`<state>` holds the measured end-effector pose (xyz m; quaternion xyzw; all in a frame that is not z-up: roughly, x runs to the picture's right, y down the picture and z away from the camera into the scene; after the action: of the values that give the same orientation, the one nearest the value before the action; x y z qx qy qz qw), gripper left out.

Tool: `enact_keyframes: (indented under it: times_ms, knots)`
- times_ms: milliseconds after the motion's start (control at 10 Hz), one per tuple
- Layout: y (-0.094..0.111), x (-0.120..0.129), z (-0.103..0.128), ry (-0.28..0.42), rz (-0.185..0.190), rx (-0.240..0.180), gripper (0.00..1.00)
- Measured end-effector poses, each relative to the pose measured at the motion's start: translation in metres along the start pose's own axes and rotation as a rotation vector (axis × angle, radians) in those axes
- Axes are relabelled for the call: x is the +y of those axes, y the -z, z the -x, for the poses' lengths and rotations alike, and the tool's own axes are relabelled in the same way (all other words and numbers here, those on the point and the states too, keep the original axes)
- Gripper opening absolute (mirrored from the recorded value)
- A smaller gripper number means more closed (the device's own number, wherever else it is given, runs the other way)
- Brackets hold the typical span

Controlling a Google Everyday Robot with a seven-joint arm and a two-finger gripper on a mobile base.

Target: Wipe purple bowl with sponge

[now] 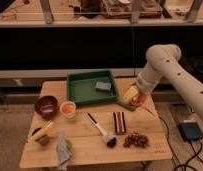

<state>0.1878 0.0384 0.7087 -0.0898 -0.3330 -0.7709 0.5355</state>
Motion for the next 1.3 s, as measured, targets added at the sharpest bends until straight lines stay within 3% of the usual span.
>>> enact_keyframes:
  times_ms: [200, 300, 400, 500, 700, 800, 1100, 1300]
  knots:
    - [0.001, 0.000, -0.001, 0.010, 0.006, 0.017, 0.80]
    - [0.005, -0.003, -0.004, 0.052, 0.023, 0.065, 0.80]
    - [0.009, -0.008, -0.008, 0.133, 0.048, 0.157, 0.80]
    - [0.011, -0.011, -0.010, 0.186, 0.069, 0.214, 0.80]
    - [0.014, -0.021, -0.018, 0.281, 0.119, 0.302, 0.80]
    - [0.016, -0.021, -0.018, 0.299, 0.137, 0.323, 0.80]
    - [0.016, -0.021, -0.020, 0.316, 0.151, 0.323, 0.80]
    - [0.014, -0.017, -0.038, 0.391, 0.188, 0.330, 0.80]
